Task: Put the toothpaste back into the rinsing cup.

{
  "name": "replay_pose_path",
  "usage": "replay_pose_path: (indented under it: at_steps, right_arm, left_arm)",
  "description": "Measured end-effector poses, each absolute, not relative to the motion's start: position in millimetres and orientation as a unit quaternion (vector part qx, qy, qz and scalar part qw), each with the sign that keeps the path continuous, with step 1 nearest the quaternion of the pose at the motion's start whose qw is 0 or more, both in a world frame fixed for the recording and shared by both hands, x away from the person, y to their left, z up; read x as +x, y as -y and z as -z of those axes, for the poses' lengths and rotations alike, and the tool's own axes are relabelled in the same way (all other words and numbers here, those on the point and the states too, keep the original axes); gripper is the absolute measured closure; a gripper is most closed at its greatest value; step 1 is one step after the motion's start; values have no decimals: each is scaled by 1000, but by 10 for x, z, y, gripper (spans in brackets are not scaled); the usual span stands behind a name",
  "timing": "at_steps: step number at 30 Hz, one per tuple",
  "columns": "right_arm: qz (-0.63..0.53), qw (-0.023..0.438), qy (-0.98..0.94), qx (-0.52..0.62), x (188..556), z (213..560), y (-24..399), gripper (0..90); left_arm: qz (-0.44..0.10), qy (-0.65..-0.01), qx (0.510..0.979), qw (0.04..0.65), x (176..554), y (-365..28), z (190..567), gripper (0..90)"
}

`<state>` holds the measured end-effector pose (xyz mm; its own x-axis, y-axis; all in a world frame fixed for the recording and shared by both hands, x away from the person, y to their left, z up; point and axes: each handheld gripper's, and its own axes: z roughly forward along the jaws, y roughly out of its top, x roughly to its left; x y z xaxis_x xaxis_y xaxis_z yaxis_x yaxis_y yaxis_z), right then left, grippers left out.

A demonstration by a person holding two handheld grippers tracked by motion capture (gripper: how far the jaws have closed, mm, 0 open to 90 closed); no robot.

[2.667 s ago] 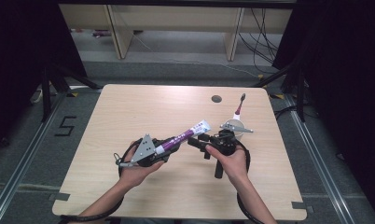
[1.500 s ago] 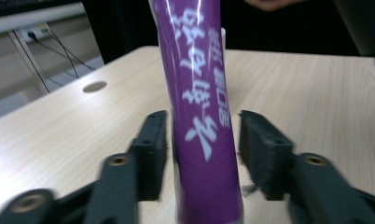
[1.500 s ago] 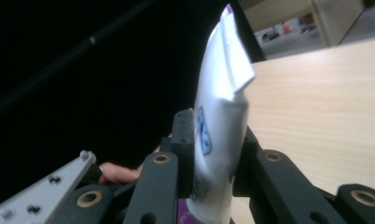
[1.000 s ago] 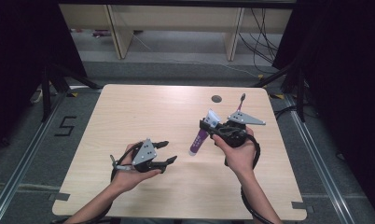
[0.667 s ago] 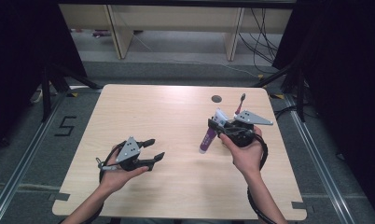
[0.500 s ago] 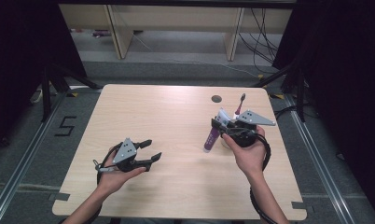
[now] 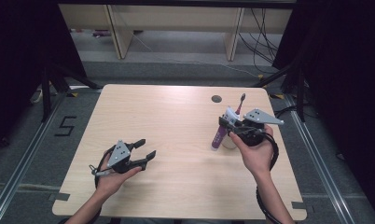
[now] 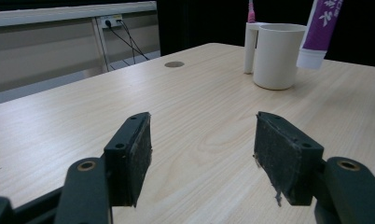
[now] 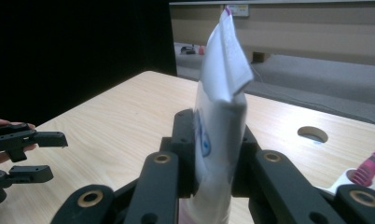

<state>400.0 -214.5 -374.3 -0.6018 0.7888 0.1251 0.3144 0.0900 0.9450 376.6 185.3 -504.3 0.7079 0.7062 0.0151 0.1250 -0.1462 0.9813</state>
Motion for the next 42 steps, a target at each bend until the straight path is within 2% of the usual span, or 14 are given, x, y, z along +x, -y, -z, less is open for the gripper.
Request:
replay_pose_path:
  at_steps: [3, 4, 14, 42]
  right_arm:
    - [-546, 226, -706, 389, 3999, 3723, 2183, 776]
    - [-546, 212, -704, 401, 3980, 3710, 2185, 776]
    - [-536, 238, -705, 399, 3983, 3638, 2288, 776]
    - [-511, 262, -705, 415, 4054, 3451, 2419, 776]
  left_arm:
    - [-253, -292, 710, 589, 3779, -1866, 5089, 365]
    - [-255, -296, 711, 585, 3774, -1873, 5099, 365]
    - [-263, -302, 701, 590, 3804, -1886, 5187, 365]
    - [-266, -308, 704, 582, 3807, -1894, 5228, 365]
